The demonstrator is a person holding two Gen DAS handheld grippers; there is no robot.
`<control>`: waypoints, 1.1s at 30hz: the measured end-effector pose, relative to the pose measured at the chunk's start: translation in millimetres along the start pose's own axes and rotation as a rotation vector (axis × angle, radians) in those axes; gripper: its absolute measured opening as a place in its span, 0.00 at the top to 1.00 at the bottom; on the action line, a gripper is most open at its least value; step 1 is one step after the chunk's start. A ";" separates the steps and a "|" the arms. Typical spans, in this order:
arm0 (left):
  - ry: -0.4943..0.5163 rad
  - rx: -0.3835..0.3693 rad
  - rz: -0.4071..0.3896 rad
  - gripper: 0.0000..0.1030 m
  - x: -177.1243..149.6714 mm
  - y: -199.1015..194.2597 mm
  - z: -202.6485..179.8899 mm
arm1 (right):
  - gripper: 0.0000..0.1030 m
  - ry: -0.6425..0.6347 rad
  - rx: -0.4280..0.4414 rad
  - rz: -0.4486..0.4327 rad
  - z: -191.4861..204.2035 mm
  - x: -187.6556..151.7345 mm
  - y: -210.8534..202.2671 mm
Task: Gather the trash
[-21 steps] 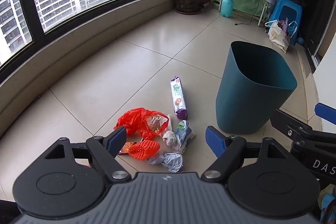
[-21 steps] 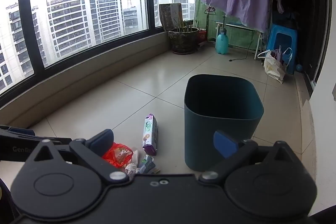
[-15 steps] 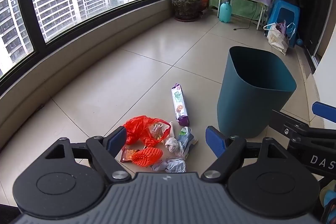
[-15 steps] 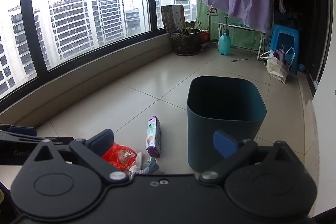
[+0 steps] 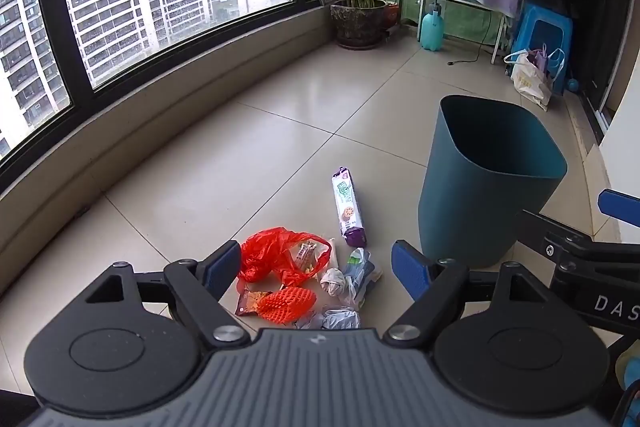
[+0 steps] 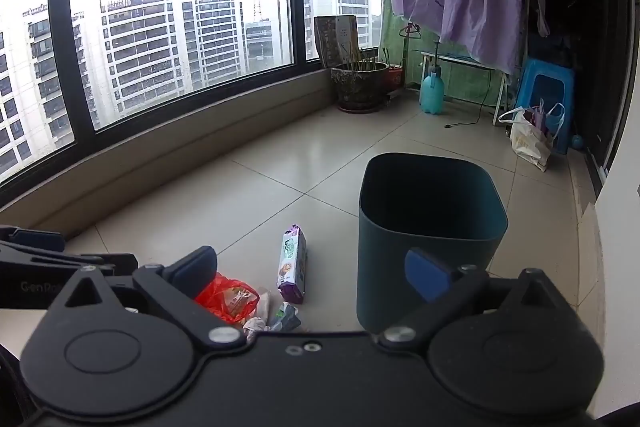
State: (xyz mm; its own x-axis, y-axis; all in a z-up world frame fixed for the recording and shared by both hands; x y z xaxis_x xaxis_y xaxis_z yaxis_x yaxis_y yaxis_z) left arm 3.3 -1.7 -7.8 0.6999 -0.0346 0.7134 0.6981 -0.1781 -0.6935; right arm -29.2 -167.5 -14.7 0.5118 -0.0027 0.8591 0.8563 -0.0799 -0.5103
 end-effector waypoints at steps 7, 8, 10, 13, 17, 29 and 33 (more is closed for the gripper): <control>-0.001 -0.006 0.004 0.20 -0.4 0.4 0.1 | 0.03 0.012 0.001 0.011 -3.0 1.5 2.9; -0.004 -0.009 0.009 0.20 -0.8 0.9 0.8 | 0.03 0.012 0.002 0.011 -2.5 1.3 3.0; -0.008 -0.011 0.015 0.20 -1.8 1.8 1.9 | 0.03 0.011 -0.001 0.011 -2.3 0.9 3.4; -0.015 -0.013 0.022 0.20 -2.3 2.5 3.8 | 0.03 0.012 0.001 0.012 -2.2 0.7 3.0; -0.015 -0.011 0.022 0.20 -3.1 1.9 4.6 | 0.03 0.012 0.005 0.014 -4.6 3.3 3.6; -0.023 -0.009 0.041 0.20 -6.2 2.6 6.6 | 0.04 0.012 0.005 0.021 -5.6 4.7 4.8; -0.024 -0.012 0.048 0.20 -4.5 2.9 6.3 | 0.04 0.009 0.007 0.025 -5.2 5.5 4.9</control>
Point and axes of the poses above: each gripper's, at about its wrist camera, not at the fingertips, and y roughly the way its jaws point, z to its left, x to its top, the point moved 2 cm from there along y, roughly the way its jaws point, and after that the axes turned 11 degrees about -x, right-handed, at the moved point
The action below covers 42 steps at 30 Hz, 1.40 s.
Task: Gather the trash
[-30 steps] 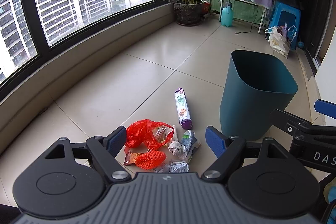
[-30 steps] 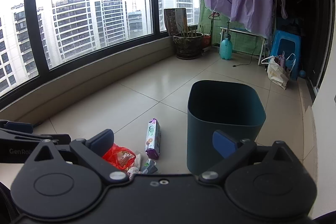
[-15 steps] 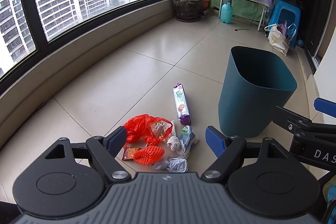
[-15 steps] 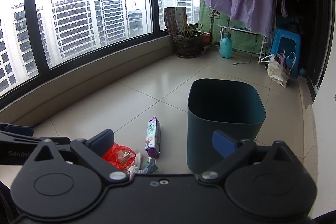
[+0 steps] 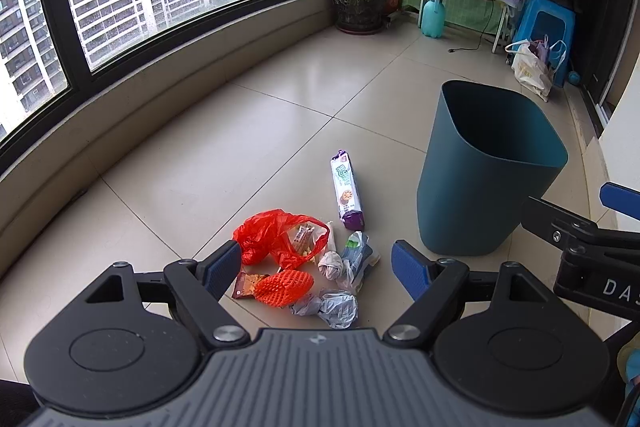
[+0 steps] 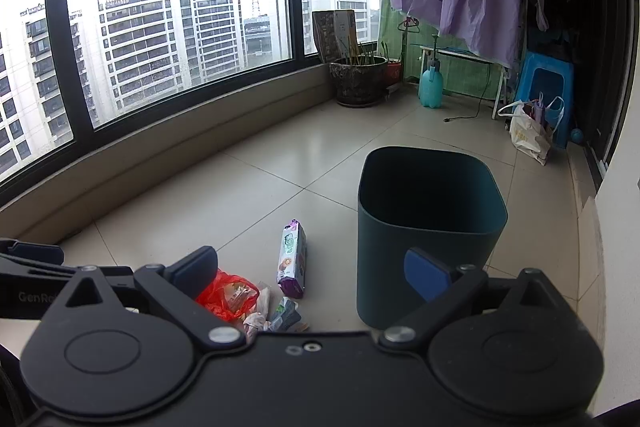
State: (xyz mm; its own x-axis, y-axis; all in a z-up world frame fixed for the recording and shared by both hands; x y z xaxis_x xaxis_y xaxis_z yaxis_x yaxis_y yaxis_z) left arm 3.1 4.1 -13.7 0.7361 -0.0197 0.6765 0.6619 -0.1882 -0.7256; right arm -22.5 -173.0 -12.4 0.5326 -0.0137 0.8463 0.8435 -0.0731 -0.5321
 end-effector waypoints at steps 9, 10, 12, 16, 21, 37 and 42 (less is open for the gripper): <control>-0.013 -0.003 0.013 0.20 -3.7 0.4 1.9 | 0.04 0.002 0.001 0.016 -1.6 1.9 2.7; -0.013 -0.001 0.013 0.20 -4.1 0.2 2.1 | 0.04 0.001 0.001 0.016 -1.6 1.9 2.7; -0.013 -0.003 0.014 0.20 -4.5 0.3 2.0 | 0.04 -0.003 0.001 0.017 -1.2 2.0 3.6; -0.014 -0.006 0.024 0.20 -4.3 0.4 1.7 | 0.04 -0.014 0.005 0.021 0.1 1.4 5.0; -0.016 -0.015 0.030 0.20 -3.3 -1.1 0.7 | 0.04 -0.028 0.010 0.025 0.5 2.1 5.3; 0.009 -0.027 0.010 0.20 -2.6 -11.7 -1.2 | 0.04 -0.091 0.008 0.013 11.6 4.3 -1.0; 0.001 -0.025 0.018 0.20 0.1 -7.3 -0.6 | 0.04 -0.112 0.025 0.019 12.3 10.1 6.5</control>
Point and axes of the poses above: each gripper's, at about its wrist camera, not at the fingertips, and y roughly the way its jaws point, z to its left, x to its top, the point moved 2 cm from there along y, roughly the way its jaws point, and after that the axes turned 11 degrees about -x, right-handed, at the moved point
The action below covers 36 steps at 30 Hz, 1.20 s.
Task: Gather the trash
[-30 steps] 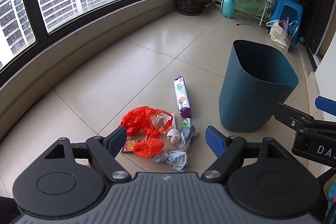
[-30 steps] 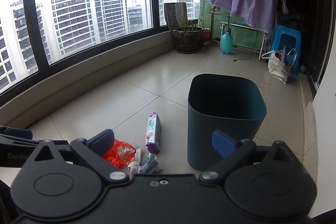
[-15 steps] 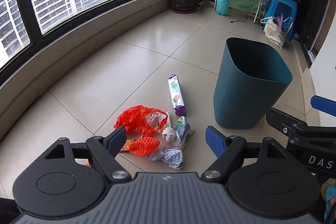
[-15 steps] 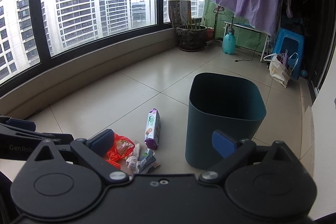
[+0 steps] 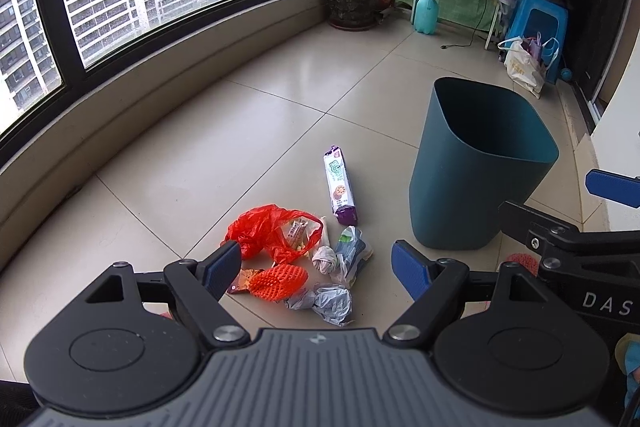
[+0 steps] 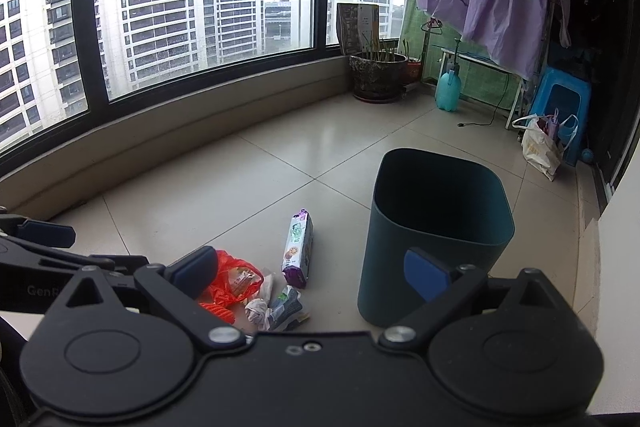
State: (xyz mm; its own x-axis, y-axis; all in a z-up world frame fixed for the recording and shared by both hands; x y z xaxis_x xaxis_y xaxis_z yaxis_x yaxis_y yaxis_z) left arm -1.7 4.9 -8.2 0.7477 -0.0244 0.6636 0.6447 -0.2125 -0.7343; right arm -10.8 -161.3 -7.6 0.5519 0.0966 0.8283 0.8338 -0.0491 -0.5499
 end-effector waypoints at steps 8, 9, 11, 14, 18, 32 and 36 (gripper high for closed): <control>0.010 0.025 0.027 0.20 11.9 31.0 0.4 | 0.04 -0.070 -0.003 0.004 -12.1 19.5 28.9; 0.004 0.027 0.033 0.20 15.5 36.9 1.9 | 0.04 -0.082 -0.012 0.001 -17.1 24.2 34.5; -0.009 0.025 0.053 0.20 24.4 50.5 5.0 | 0.04 -0.092 -0.033 0.003 -28.6 33.4 47.2; -0.011 0.048 0.072 0.20 38.3 71.6 9.3 | 0.04 -0.092 -0.068 -0.001 -50.0 48.8 68.1; 0.001 0.091 0.098 0.20 61.4 104.7 16.9 | 0.04 -0.091 -0.111 0.010 -80.6 66.0 101.4; 0.031 0.087 0.438 0.20 41.3 250.5 47.9 | 0.04 0.024 -0.247 0.234 -173.3 55.5 211.1; 0.069 0.022 0.487 0.20 30.7 282.8 32.1 | 0.11 0.063 -0.254 0.299 -187.3 45.8 232.6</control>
Point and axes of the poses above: each gripper's, at about its wrist camera, not at the fingertips, and y roughly the way its jaws point, z to its left, x to its top, the point moved 2 cm from there along y, roughly the way its jaws point, and after that the axes turned 11 degrees about -x, right-handed, at the moved point
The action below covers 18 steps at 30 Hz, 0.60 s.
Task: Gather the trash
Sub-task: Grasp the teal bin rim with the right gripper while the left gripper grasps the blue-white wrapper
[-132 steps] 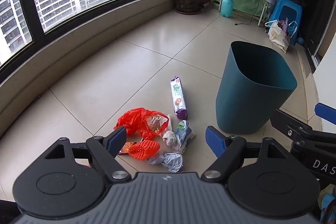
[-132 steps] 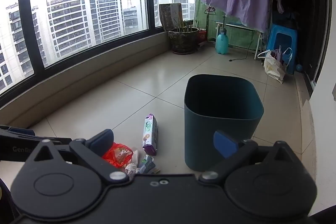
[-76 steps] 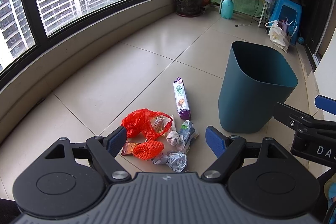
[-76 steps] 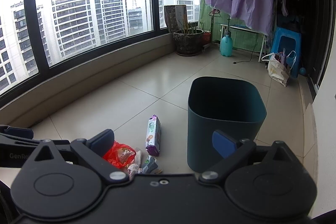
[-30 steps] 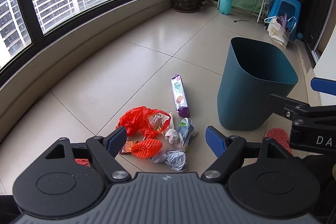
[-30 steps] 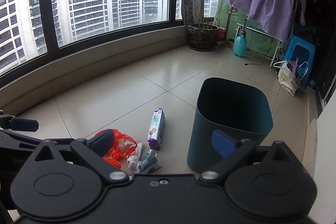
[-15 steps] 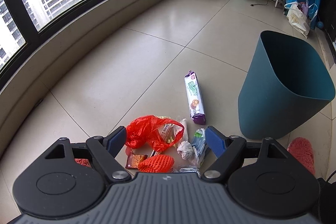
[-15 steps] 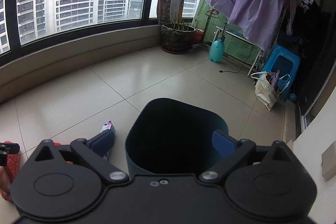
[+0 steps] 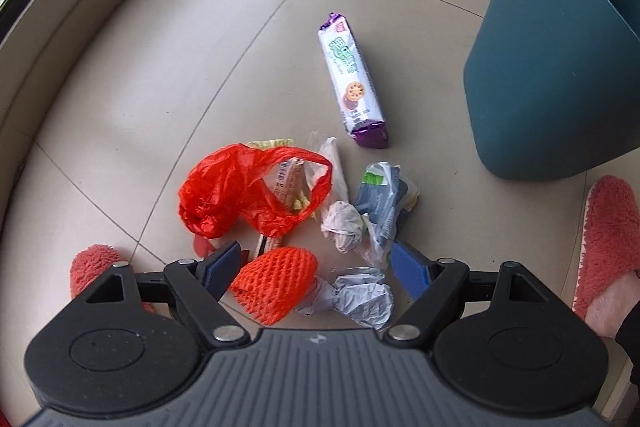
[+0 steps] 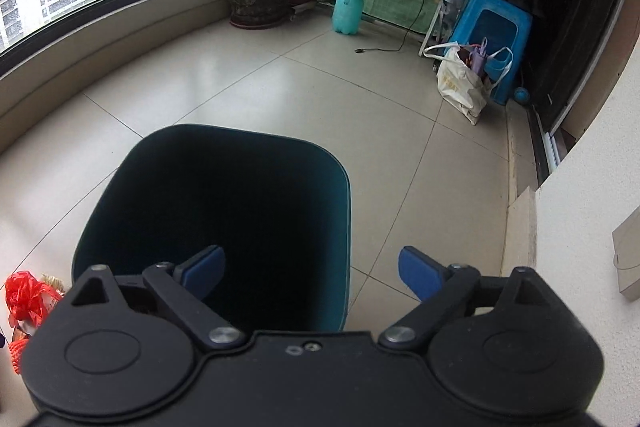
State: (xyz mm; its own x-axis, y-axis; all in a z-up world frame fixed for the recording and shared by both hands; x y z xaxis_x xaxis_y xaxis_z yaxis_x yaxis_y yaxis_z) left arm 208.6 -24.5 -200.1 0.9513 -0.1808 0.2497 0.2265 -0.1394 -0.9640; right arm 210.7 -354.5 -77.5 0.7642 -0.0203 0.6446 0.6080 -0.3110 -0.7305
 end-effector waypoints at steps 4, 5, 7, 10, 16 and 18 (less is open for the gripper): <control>0.124 -0.020 0.027 0.20 12.9 41.2 -29.6 | 0.13 0.024 0.039 0.061 2.0 -2.0 17.3; 0.134 -0.030 0.044 0.20 16.0 53.4 -33.3 | 0.13 0.025 0.039 0.068 3.1 -1.8 20.6; 0.143 -0.012 0.065 0.20 21.7 77.2 -37.5 | 0.14 0.038 0.037 0.079 2.0 1.5 28.5; 0.126 -0.004 0.107 0.20 28.0 106.3 -38.9 | 0.17 0.032 0.017 0.095 0.9 4.2 40.9; 0.108 0.013 0.154 0.20 31.6 145.5 -39.6 | 0.27 0.031 0.000 0.156 0.0 -0.2 69.5; 0.116 0.022 0.161 0.21 31.3 154.5 -38.0 | 0.34 0.035 0.001 0.187 0.3 -5.2 76.5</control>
State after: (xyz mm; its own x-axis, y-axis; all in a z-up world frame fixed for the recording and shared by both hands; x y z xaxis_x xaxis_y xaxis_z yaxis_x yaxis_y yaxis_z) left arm 265.5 -88.7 -337.7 0.9456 -0.3099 0.0996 0.0789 -0.0785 -0.9938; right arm 253.3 -377.9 -136.8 0.8561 -0.1110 0.5047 0.4560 -0.2975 -0.8388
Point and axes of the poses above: each gripper's, at about its wrist camera, not at the fingertips, and y roughly the way its jaws point, z to its left, x to its top, the point moved 2 cm from there along y, roughly the way its jaws point, and after that the axes turned 11 degrees about -x, right-handed, at the moved point
